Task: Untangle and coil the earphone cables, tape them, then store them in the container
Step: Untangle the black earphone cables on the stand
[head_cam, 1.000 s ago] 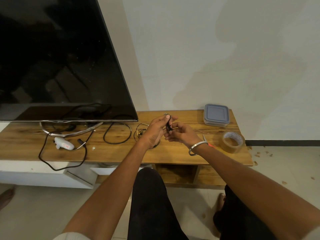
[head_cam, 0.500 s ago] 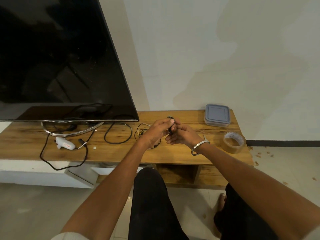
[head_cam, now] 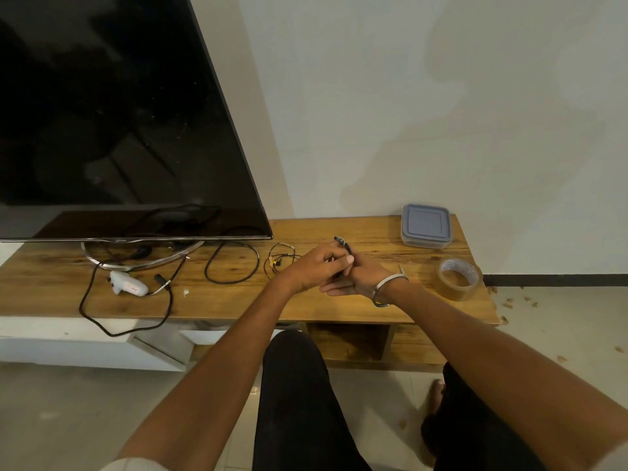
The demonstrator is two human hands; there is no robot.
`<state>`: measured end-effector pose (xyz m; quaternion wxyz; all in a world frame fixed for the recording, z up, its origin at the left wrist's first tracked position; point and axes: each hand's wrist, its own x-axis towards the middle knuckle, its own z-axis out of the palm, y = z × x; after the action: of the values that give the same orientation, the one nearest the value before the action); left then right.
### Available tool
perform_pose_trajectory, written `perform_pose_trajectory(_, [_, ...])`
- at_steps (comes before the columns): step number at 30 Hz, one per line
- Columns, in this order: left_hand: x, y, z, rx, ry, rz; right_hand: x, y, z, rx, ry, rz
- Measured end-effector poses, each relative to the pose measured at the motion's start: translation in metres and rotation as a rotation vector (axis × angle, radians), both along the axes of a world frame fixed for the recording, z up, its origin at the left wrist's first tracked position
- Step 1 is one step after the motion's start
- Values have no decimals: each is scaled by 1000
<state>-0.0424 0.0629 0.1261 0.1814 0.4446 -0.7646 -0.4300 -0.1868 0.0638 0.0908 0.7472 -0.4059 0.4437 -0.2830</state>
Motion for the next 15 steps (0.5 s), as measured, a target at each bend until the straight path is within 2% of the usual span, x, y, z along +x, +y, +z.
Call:
perform_pose_trajectory(4, [-1,-2,-1,-17,-35,-22,0,3,-2,-20,9,13])
perform_pose_trajectory(8, [-3,-2,-1,28,27,7,1,3,-5,-6,-8,-59])
perform_pose_trajectory(11, [-3,-4,-2,67,167,83,-1,0,-7,59,-89,-113])
perform_pose_trajectory(15, [-4,-6,-8,208,457,204,-4,-1,-6,8,-126,-124])
